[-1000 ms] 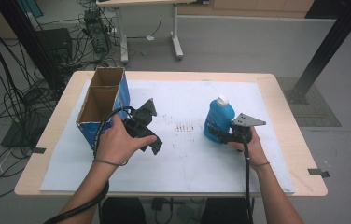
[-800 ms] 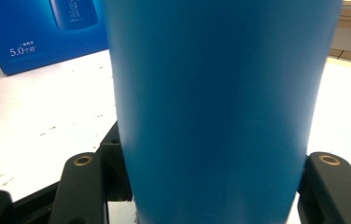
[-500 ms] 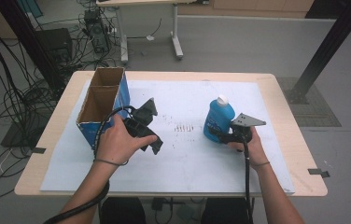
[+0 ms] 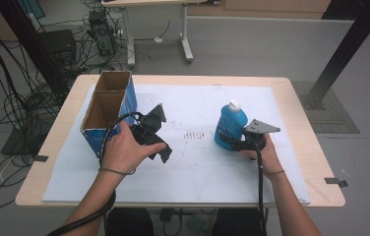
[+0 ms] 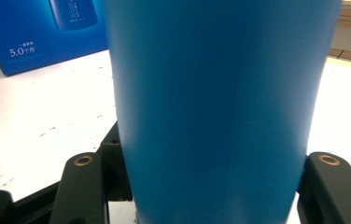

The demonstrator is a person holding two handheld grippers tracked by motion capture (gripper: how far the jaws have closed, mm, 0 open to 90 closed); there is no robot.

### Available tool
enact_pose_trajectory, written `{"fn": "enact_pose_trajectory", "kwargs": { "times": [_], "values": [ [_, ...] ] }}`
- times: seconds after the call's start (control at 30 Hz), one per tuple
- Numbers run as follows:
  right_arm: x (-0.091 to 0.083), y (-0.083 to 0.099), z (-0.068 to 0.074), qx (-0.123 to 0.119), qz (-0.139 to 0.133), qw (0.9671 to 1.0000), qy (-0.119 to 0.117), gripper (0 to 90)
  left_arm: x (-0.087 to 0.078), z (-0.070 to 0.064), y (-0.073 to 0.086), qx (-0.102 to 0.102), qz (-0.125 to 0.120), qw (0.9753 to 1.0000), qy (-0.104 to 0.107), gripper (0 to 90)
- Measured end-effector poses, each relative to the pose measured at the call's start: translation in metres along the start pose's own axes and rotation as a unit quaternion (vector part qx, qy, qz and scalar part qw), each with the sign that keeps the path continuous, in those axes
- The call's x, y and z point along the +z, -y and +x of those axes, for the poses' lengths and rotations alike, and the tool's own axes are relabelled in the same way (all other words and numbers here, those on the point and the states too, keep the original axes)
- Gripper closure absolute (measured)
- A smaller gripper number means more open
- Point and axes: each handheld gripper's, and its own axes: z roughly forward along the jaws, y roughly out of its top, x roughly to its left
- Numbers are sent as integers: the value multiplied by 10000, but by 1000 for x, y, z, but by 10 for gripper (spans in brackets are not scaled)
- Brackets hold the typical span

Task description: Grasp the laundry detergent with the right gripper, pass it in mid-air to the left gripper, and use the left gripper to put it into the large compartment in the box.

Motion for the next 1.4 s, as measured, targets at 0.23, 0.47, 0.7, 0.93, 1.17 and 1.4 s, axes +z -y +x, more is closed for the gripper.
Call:
{"fn": "enact_pose_trajectory", "kwargs": {
  "times": [0.23,0.47,0.7,0.93,1.17,1.4],
  "values": [
    [0,0,0,9,-3,10000,3,412,1,1,1,-19,-2,10000,1,69],
    [0,1,1,18,-11,10000,11,412,1,1,1,-18,4,10000,-2,68],
    [0,0,0,32,-2,10000,3,412,2,1,1,-3,14,10000,11,69],
    [0,1,-1,5,-6,10000,-18,412,0,0,1,22,-11,10000,23,68],
    [0,4,0,-6,-74,10000,-8,412,1,-1,-2,52,5,10000,20,68],
    [0,5,0,-6,-94,10000,-7,413,1,-1,-2,42,0,10000,18,68]
  ]
}}
